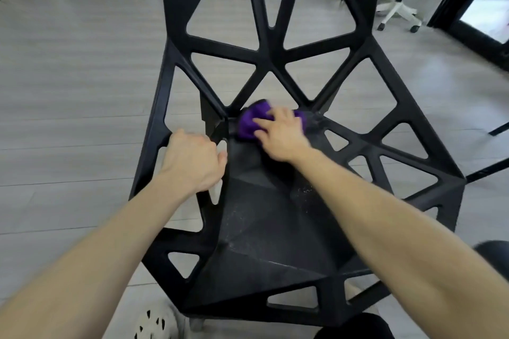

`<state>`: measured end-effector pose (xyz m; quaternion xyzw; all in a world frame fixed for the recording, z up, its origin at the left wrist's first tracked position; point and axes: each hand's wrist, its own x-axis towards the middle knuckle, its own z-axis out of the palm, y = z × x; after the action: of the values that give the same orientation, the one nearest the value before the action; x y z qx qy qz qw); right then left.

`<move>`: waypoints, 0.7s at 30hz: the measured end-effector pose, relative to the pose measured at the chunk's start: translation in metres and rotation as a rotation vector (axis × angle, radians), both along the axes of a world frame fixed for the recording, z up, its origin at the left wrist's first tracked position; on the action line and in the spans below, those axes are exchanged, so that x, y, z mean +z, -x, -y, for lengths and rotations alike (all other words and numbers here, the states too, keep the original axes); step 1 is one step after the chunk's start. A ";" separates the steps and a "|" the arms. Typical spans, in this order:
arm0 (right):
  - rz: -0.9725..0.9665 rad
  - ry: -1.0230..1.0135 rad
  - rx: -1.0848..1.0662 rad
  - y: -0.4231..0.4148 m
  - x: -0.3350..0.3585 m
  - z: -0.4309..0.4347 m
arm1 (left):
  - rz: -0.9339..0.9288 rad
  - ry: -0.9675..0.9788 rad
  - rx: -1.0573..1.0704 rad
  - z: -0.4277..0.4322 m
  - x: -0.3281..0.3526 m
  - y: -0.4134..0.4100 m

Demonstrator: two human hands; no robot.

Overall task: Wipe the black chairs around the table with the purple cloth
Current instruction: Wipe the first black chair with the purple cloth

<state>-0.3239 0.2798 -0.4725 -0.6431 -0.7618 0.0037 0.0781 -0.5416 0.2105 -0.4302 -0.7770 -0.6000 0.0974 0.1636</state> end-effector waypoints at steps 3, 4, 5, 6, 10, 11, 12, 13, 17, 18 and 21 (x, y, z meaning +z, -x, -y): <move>-0.015 0.027 0.093 0.008 -0.002 -0.001 | -0.030 0.016 0.016 -0.002 0.000 -0.002; 0.003 0.008 0.066 -0.011 -0.001 -0.002 | -0.041 0.008 0.027 -0.001 -0.001 -0.002; 0.034 -0.022 0.009 -0.035 0.001 -0.003 | -0.051 0.002 0.035 0.001 -0.002 -0.002; 0.085 -0.054 -0.062 -0.061 0.004 -0.004 | -0.064 0.001 0.035 0.003 -0.003 -0.003; 0.272 -0.058 -0.195 -0.099 0.008 -0.007 | -0.135 0.022 0.045 0.007 -0.009 -0.006; 0.275 -0.052 -0.210 -0.090 0.008 -0.002 | -0.150 0.030 0.055 0.007 -0.011 -0.008; 0.265 -0.049 -0.215 -0.080 0.006 0.006 | -0.165 0.031 0.063 0.006 -0.013 -0.010; 0.248 -0.054 -0.201 -0.073 0.003 0.015 | -0.175 0.032 0.069 0.006 -0.015 -0.012; 0.284 -0.051 -0.180 -0.077 0.002 0.014 | -0.160 0.027 0.070 0.009 -0.014 -0.012; 0.306 -0.050 -0.213 -0.077 0.006 0.003 | -0.155 0.017 0.067 0.009 -0.014 -0.011; 0.362 -0.028 -0.268 -0.071 0.008 -0.020 | -0.142 0.027 0.052 0.009 -0.016 -0.008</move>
<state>-0.2525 0.3002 -0.4648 -0.7278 -0.6709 -0.1328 -0.0512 -0.5334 0.2016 -0.4463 -0.7543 -0.6057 0.1645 0.1926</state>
